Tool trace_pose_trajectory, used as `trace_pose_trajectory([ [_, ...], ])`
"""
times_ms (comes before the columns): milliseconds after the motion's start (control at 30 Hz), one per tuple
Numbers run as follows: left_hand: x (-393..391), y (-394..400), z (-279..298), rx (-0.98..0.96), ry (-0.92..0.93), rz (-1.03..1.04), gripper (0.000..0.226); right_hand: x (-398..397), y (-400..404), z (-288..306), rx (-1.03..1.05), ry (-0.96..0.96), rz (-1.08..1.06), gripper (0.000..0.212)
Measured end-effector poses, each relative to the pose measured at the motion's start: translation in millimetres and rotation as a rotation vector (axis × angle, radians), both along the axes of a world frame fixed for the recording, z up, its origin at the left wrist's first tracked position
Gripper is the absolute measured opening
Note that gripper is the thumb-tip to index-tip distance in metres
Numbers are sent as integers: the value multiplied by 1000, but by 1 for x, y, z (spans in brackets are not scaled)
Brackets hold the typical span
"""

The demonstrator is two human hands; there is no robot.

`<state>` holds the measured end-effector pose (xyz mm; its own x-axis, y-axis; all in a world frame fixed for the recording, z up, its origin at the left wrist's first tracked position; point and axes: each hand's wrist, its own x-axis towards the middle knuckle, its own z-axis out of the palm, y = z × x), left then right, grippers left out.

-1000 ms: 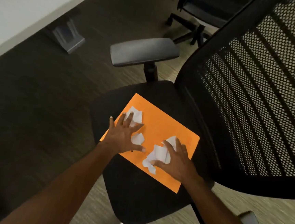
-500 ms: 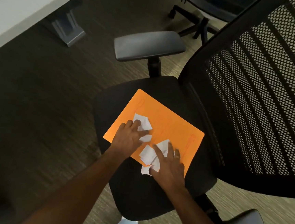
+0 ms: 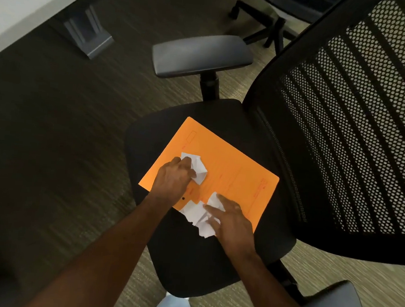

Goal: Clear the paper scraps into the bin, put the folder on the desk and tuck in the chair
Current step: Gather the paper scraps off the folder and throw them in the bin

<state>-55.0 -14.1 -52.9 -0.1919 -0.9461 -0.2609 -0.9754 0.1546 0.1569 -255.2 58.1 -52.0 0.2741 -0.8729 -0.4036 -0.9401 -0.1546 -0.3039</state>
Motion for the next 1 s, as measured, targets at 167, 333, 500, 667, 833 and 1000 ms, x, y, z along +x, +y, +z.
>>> trace_pose_trajectory([
  [167, -1, 1, 1, -15, 17, 5, 27, -8, -14, -2, -64, -69, -200, 34],
  [333, 5, 5, 0, -50, 78, 16, 25, -5, -30, 4, 65, -62, -201, 49],
  [500, 18, 12, 2, -115, 116, -3, 27, -10, -26, 14, 221, 47, -31, 93],
  [667, 24, 11, 1, -234, 145, -26, 37, -11, -17, 7, 283, 161, 45, 116],
  [833, 11, -3, -1, -109, 110, -8, 70, -7, -11, -3, 188, 181, 30, 101],
  [1000, 7, -10, -16, 120, -36, -64, 95, -10, -4, -4, 66, 80, 32, 76],
])
